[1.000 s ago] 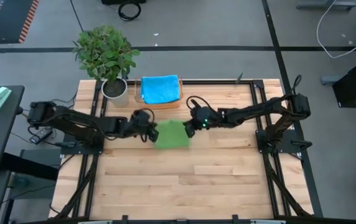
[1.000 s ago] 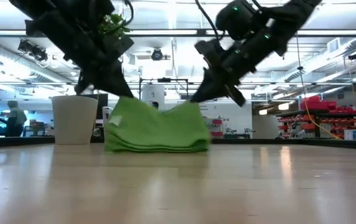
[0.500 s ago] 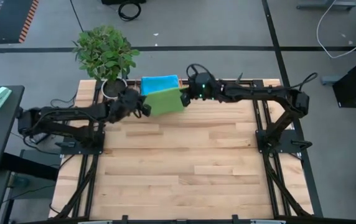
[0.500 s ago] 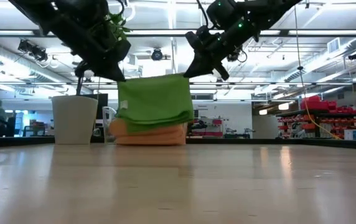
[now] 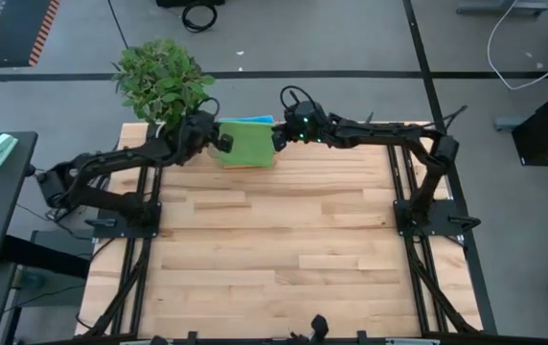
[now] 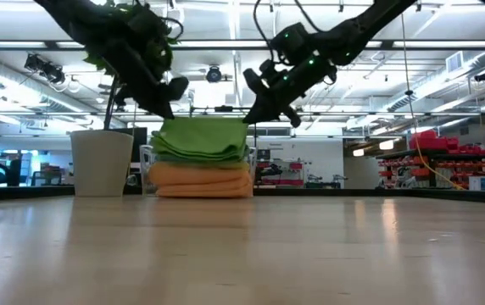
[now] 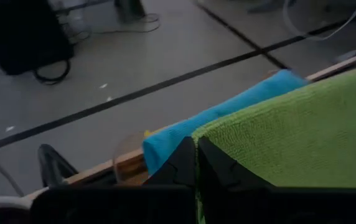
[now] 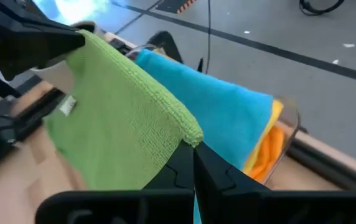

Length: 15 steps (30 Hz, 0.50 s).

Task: Fold microfiber towels
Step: Stack the folded green microfiber cloth on top of the blue microfiber cloth in the transparent bin

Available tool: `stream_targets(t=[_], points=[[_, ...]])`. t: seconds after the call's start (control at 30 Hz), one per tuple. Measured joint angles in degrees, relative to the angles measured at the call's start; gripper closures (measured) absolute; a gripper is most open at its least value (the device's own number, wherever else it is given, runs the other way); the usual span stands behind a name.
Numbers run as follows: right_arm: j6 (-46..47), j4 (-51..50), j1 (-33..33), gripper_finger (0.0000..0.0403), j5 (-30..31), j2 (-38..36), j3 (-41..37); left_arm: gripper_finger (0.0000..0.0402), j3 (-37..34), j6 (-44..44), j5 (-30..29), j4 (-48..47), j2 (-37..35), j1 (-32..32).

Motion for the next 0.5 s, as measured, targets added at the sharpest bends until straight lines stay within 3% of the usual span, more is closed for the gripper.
stream_targets(t=[0.5], points=[[-7.0, -9.5, -5.5, 0.04, -3.5, 12.6, 15.9, 0.0393, 5.2, 1.5, 1.8, -1.4, 10.6, 6.0]])
